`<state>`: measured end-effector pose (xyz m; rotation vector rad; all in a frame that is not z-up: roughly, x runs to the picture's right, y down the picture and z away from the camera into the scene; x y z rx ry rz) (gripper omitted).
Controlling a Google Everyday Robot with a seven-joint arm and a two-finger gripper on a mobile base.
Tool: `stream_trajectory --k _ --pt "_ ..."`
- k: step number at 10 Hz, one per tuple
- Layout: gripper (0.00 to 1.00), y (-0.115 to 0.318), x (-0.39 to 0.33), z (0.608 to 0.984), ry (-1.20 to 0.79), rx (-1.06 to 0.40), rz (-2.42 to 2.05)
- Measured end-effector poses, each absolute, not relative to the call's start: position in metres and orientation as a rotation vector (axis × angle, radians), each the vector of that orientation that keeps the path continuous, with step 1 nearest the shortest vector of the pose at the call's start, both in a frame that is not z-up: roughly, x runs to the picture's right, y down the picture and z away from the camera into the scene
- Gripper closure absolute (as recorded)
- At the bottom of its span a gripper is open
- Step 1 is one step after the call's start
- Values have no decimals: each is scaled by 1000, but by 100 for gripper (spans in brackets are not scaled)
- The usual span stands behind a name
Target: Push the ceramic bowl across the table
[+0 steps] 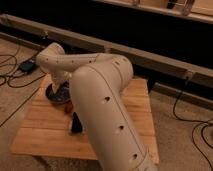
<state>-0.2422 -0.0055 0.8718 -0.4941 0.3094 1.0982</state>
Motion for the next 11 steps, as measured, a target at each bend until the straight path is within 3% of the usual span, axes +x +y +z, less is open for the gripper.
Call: stream_trajectory --k 6,11 --pt "20 -7 -276 927 279 -403 987" --pt "20 -3 -284 949 297 -370 928"
